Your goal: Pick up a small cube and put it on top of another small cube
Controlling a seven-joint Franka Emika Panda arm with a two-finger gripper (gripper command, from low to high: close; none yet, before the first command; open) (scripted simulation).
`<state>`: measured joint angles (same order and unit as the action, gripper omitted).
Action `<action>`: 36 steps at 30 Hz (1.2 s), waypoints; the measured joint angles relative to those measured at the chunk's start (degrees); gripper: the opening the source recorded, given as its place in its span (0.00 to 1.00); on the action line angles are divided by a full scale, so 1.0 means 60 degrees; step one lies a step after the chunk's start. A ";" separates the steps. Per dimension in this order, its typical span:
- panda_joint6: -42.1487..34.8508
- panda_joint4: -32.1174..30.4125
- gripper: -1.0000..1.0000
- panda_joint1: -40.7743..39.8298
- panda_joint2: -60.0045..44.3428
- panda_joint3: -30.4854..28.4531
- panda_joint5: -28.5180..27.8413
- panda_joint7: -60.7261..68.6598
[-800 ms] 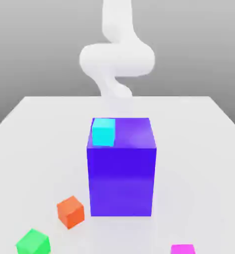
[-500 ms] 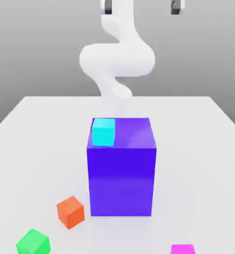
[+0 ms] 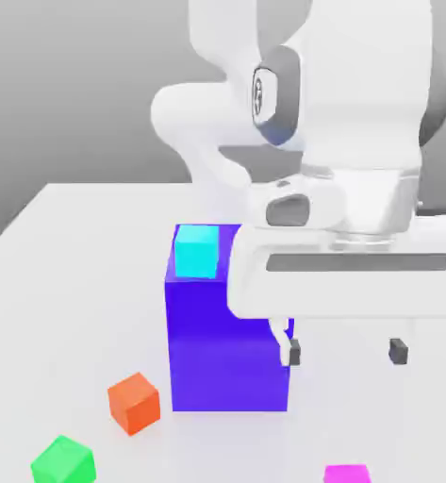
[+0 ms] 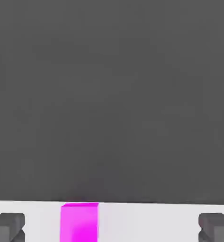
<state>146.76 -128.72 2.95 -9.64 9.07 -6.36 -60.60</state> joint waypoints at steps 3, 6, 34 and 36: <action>0.0281 0.0057 0.50 0.0217 -0.1037 -0.0006 -0.0085 -0.0252; 0.0622 0.0131 0.50 0.0427 -0.2070 -0.0021 -0.0152 -0.0474; -0.0102 -0.0358 0.00 -0.2433 -0.0998 -0.1980 0.1081 0.0785; -0.0120 -0.0429 0.00 -0.2892 -0.0878 -0.2262 0.1357 0.1049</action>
<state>146.04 -131.30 -14.40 -14.91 -4.50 1.78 -54.31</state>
